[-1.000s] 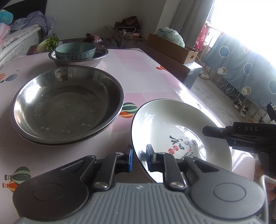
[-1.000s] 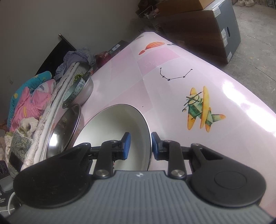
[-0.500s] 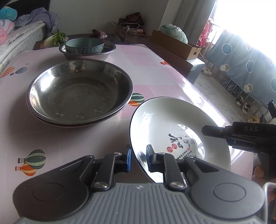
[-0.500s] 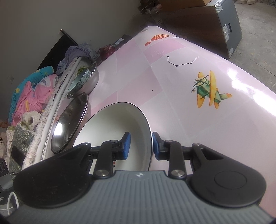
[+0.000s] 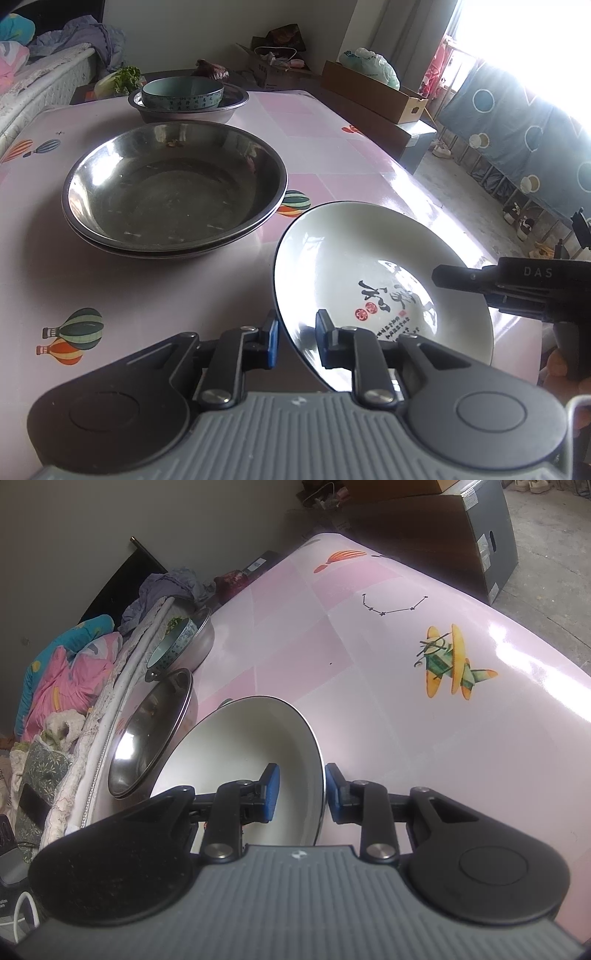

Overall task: Organize plates and bowls
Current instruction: 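Grasp the plate rim with the left tool while the right tool holds the plate, then carry the white printed plate with both tools over the stacked stainless bowls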

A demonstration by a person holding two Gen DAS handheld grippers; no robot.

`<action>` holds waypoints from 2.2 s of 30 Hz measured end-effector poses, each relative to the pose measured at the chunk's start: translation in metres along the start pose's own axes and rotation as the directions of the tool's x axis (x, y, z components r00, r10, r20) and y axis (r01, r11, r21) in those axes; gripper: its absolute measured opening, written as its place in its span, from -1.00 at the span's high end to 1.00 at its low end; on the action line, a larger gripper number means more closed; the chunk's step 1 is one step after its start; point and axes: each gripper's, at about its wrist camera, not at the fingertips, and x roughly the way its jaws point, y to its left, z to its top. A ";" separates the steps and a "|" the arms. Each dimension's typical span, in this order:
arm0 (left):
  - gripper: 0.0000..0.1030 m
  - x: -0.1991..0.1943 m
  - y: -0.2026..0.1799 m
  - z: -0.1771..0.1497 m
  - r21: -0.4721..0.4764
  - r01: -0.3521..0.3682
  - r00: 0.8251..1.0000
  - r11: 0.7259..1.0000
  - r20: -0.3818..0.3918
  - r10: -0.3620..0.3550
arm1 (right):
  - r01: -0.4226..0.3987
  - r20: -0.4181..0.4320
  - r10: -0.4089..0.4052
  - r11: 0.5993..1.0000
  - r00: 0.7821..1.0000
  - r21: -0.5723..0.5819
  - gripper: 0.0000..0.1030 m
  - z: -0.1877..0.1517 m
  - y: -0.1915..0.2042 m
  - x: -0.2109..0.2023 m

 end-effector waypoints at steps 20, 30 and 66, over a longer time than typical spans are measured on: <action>0.51 0.003 0.000 0.001 -0.019 0.027 1.000 0.999 -0.012 -0.027 | 0.001 -0.017 -0.001 1.000 1.000 -0.024 0.49 -0.007 -0.001 -0.009; 0.51 0.000 0.000 -0.004 -0.020 0.054 0.998 0.998 -0.021 -0.055 | 0.013 -0.007 -0.013 1.000 1.000 -0.021 0.49 -0.002 -0.002 -0.006; 0.50 0.008 0.000 0.002 -0.011 0.029 1.000 1.000 0.007 -0.029 | 0.019 0.001 -0.019 1.000 1.000 -0.018 0.51 -0.005 -0.002 -0.006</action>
